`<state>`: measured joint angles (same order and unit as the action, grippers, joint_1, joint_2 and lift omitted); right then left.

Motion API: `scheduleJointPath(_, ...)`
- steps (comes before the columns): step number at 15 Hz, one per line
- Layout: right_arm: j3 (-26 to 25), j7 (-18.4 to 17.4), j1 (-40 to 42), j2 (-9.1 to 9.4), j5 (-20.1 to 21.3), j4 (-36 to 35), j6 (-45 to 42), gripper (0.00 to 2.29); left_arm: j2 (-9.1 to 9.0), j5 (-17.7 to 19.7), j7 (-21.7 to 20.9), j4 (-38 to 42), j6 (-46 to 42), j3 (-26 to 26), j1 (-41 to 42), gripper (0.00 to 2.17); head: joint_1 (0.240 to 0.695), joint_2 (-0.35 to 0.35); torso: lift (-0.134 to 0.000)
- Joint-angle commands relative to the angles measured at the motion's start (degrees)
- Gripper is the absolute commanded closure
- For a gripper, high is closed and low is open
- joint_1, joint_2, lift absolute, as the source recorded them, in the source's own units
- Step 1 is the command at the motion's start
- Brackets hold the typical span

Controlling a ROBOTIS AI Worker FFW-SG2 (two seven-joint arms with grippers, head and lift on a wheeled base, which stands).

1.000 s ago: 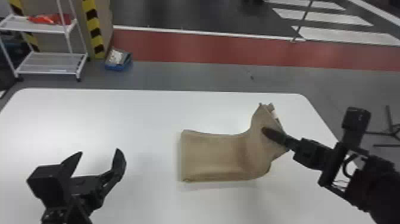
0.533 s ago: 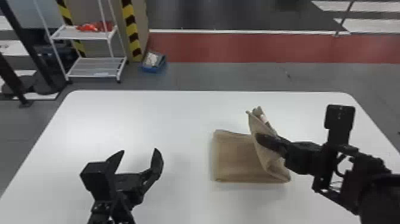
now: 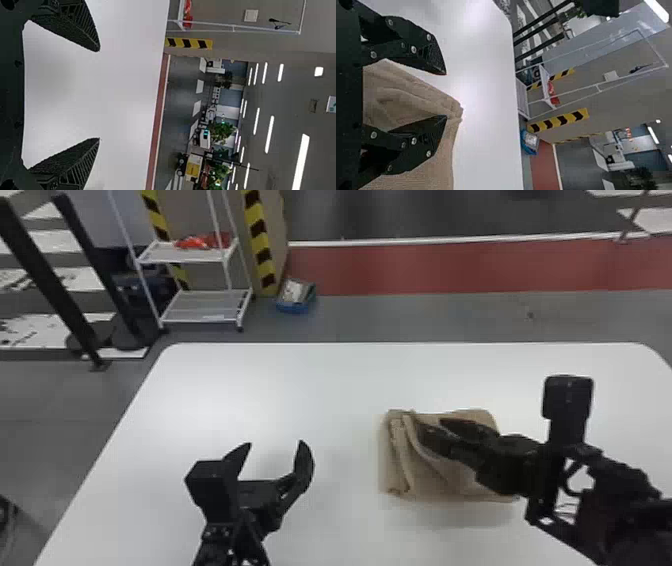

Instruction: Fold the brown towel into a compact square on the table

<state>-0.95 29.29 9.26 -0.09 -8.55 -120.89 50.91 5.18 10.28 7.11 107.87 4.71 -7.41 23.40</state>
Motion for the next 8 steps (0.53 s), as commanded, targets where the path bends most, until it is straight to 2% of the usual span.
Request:
scheduleJointPath(1, -1.1, -0.6, 0.1, 0.14, -1.7, 0.7, -4.2, 0.24, 0.0, 0.0, 0.0, 0.0, -0.2, 0.0, 0.2, 0.07, 0.695, 0.106, -0.12)
scheduleJointPath(3, -1.2, -1.4, -1.0, 0.14, 0.7, 2.2, -4.2, 1.01, 0.0, 0.0, -0.1, -0.1, -0.2, 0.0, 0.2, 0.07, 0.695, 0.099, -0.12)
scheduleJointPath(4, -1.2, -2.4, -1.4, 0.14, 2.1, 3.5, -4.0, 1.57, 0.0, 0.0, -0.2, -0.1, -0.2, 0.0, 0.2, 0.07, 0.695, 0.092, -0.12)
scheduleJointPath(5, -1.0, -3.8, -2.1, 0.14, 4.2, 4.6, -3.8, 1.91, 0.0, 0.0, -0.3, -0.2, -0.2, 0.0, 0.2, 0.07, 0.695, 0.085, -0.12)
scheduleJointPath(6, -0.5, -4.4, -2.8, 0.14, 5.7, 5.9, -3.8, 2.04, 0.0, 0.0, -0.5, -0.3, -0.2, -0.1, 0.2, 0.07, 0.695, 0.077, -0.12)
scheduleJointPath(8, 0.7, -4.8, -4.3, 0.14, 7.9, 9.4, -3.7, 2.04, 0.0, 0.0, -0.5, -0.3, -0.2, -0.1, 0.2, 0.07, 0.695, 0.061, -0.12)
